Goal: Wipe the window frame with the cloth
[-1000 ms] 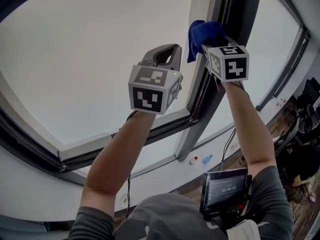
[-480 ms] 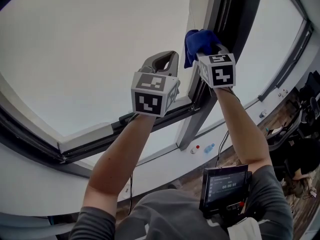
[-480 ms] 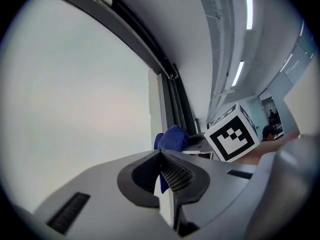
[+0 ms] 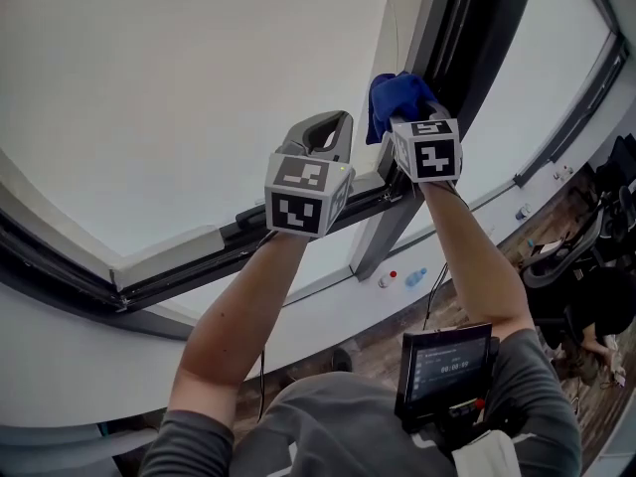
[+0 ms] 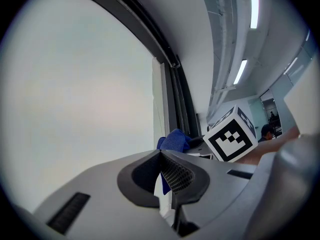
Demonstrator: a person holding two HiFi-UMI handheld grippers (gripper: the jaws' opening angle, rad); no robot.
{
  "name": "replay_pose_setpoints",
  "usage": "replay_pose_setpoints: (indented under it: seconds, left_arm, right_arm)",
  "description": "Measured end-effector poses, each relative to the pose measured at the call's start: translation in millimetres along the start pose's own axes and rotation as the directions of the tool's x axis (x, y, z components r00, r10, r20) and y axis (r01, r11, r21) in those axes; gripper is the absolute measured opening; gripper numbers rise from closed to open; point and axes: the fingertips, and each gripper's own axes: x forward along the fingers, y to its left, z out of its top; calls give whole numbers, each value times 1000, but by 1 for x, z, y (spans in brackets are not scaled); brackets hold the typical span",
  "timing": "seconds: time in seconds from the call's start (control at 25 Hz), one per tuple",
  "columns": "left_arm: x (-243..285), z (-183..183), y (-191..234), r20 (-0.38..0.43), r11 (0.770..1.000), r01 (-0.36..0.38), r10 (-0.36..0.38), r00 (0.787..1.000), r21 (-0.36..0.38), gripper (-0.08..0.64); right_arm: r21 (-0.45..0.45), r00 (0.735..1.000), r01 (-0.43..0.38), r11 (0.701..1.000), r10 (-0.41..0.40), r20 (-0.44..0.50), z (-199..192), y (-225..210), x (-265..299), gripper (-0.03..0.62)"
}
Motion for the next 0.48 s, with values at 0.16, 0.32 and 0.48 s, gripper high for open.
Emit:
replay_pose_setpoints:
  seconds: [0.16, 0.32, 0.48]
  left_arm:
    - [-3, -22, 3, -39, 1000, -4, 4, 999, 0, 11]
    - [-4, -39, 1, -53, 1000, -2, 2, 999, -8, 10]
    - [-5, -65, 0, -85, 1000, -7, 5, 996, -26, 10]
  right_arm:
    - [13, 999, -2, 1000, 2, -32, -23, 7, 6, 147]
    - [27, 997, -13, 1000, 15, -73, -47, 16, 10, 149]
    - [33, 994, -23, 999, 27, -107, -73, 24, 15, 149]
